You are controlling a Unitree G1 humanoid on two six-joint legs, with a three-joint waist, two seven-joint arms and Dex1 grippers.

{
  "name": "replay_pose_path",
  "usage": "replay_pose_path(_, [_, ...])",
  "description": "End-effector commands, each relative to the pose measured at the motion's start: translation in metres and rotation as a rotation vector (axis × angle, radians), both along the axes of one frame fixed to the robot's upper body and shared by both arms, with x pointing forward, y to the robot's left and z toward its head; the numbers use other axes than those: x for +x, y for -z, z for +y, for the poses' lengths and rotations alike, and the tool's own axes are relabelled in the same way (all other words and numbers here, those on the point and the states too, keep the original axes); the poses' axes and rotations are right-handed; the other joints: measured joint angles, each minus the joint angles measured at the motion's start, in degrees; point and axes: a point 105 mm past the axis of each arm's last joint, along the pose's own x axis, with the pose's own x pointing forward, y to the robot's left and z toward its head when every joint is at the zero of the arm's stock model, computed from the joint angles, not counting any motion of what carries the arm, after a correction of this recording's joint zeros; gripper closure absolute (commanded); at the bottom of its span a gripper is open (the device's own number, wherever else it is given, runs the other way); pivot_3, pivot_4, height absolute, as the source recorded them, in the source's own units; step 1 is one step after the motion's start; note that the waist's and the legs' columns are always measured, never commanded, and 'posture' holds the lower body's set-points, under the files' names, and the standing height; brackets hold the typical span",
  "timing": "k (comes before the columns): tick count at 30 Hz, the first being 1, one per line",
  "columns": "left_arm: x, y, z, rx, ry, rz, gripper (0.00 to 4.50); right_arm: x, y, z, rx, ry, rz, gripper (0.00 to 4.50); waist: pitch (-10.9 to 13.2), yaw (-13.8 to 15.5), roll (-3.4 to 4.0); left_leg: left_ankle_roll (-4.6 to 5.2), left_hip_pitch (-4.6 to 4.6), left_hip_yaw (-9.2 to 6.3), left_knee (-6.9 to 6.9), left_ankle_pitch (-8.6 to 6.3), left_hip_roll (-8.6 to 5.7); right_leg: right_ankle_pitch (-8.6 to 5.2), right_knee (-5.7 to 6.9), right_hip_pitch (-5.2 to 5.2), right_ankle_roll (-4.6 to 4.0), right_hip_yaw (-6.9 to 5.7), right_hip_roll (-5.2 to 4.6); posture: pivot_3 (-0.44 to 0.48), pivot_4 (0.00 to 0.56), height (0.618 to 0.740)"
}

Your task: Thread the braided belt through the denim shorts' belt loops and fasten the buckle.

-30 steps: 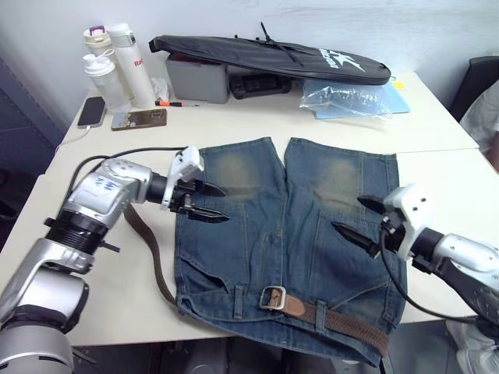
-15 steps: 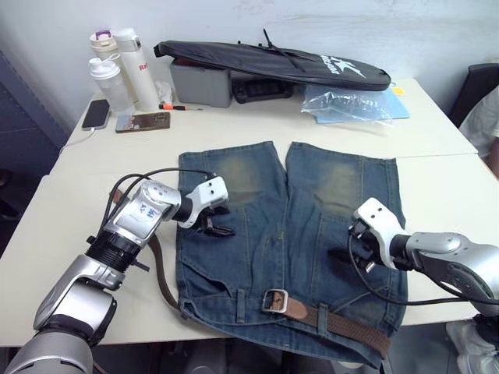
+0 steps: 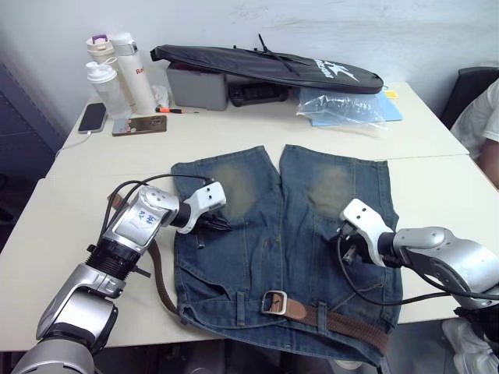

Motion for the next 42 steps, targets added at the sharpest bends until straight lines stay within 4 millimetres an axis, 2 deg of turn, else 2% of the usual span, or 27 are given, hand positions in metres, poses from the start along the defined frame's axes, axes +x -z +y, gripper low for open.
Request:
replay_pose_path(1, [0.010,-0.011,0.007,-0.049,-0.065,-0.025,4.50,0.016,-0.046,0.011,0.044,-0.061,-0.159,4.48,0.35,-0.06,0.20,0.00,-0.02,0.01,0.00,0.02,-0.01,0.01,0.02,-0.06,0.01,0.01,0.00,0.000,0.150,0.652])
replay_pose_path(5, [0.024,-0.027,0.014,-0.092,-0.135,-0.076,4.50,0.035,-0.076,0.015,0.037,-0.078,-0.259,4.48,0.73,-0.05,0.09,-0.15,-0.04,0.06,-0.05,0.12,-0.04,0.01,0.15,-0.20,0.01,-0.03,0.09,0.000,0.150,0.652])
replay_pose_path(7, [0.036,-0.032,0.020,-0.092,-0.181,-0.122,4.50,0.046,-0.083,0.016,0.024,-0.082,-0.293,4.48,0.82,-0.01,0.07,-0.21,-0.11,0.10,-0.08,0.21,-0.07,0.01,0.21,-0.31,0.01,-0.02,0.06,0.000,0.150,0.652])
replay_pose_path(11, [0.058,-0.034,0.031,-0.016,-0.232,-0.222,4.50,0.068,-0.078,0.010,-0.072,-0.095,-0.343,4.48,0.81,0.10,0.01,-0.27,-0.40,0.19,-0.11,0.29,-0.14,0.05,0.32,-0.73,0.04,-0.01,0.06,0.000,0.150,0.652])
replay_pose_path(15, [0.080,-0.051,0.031,-0.032,-0.279,-0.284,4.50,0.097,-0.065,0.010,-0.063,-0.059,-0.330,4.48,0.80,-0.03,0.00,-0.23,-0.76,0.21,-0.10,0.35,-0.22,0.17,0.44,-0.99,0.12,-0.07,0.05,0.000,0.150,0.652])
replay_pose_path(21, [0.084,-0.049,0.026,-0.022,-0.256,-0.284,4.50,0.115,-0.052,0.002,-0.106,-0.044,-0.336,4.48,0.80,-0.17,0.00,-0.23,-0.86,0.27,-0.11,0.38,-0.27,0.23,0.41,-1.17,0.15,-0.15,-0.03,0.000,0.150,0.652])
replay_pose_path(25, [0.075,-0.036,0.022,-0.002,-0.207,-0.215,4.50,0.127,-0.047,-0.003,-0.140,-0.023,-0.365,4.48,0.80,-0.23,0.01,-0.27,-0.89,0.30,-0.11,0.40,-0.25,0.23,0.48,-1.22,0.15,-0.18,-0.03,0.000,0.150,0.652])
replay_pose_path(28, [0.063,-0.028,0.018,-0.011,-0.144,-0.138,4.50,0.124,-0.039,-0.001,-0.111,-0.019,-0.298,4.48,0.80,-0.21,0.01,-0.28,-0.89,0.32,-0.11,0.40,-0.25,0.23,0.50,-1.23,0.15,-0.16,-0.04,0.000,0.150,0.652])
replay_pose_path(31, [0.054,-0.028,0.016,-0.034,-0.110,-0.094,4.50,0.117,-0.038,0.002,-0.088,-0.050,-0.252,3.54,0.79,-0.23,0.02,-0.28,-0.89,0.36,-0.11,0.40,-0.25,0.23,0.52,-1.29,0.15,-0.16,-0.05,0.000,0.150,0.652])
replay_pose_path(33, [0.051,-0.028,0.017,-0.033,-0.102,-0.086,3.55,0.116,-0.045,0.001,-0.074,-0.046,-0.258,2.60,0.78,-0.25,0.04,-0.28,-0.89,0.38,-0.11,0.40,-0.25,0.23,0.53,-1.31,0.15,-0.16,-0.04,0.000,0.150,0.652])
replay_pose_path(34, [0.050,-0.028,0.018,-0.031,-0.101,-0.085,3.32,0.115,-0.046,0.000,-0.070,-0.044,-0.260,2.25,0.78,-0.30,0.04,-0.28,-0.89,0.38,-0.11,0.40,-0.23,0.23,0.52,-1.31,0.15,-0.16,-0.03,0.000,0.150,0.652])
replay_pose_path(36, [0.050,-0.033,0.024,-0.053,-0.118,-0.079,2.30,0.113,-0.062,-0.002,-0.051,-0.046,-0.283,1.19,0.78,-0.34,0.04,-0.28,-0.89,0.40,-0.13,0.40,-0.23,0.23,0.54,-1.34,0.14,-0.16,-0.03,0.000,0.150,0.652])
replay_pose_path(39, [0.043,-0.048,0.033,-0.108,-0.117,-0.064,1.30,0.104,-0.086,0.000,-0.007,-0.077,-0.299,0.13,0.78,-0.36,0.05,-0.29,-0.92,0.47,-0.13,0.41,-0.21,0.24,0.57,-1.44,0.14,-0.11,-0.04,0.000,0.150,0.652])
replay_pose_path(42, [0.030,-0.063,0.042,-0.170,-0.115,-0.042,0.06,0.091,-0.102,0.004,0.023,-0.119,-0.302,0.00,0.78,-0.75,0.05,-0.29,-0.93,0.62,-0.23,0.40,-0.14,0.25,0.57,-1.60,0.11,-0.12,-0.03,0.000,0.150,0.652])
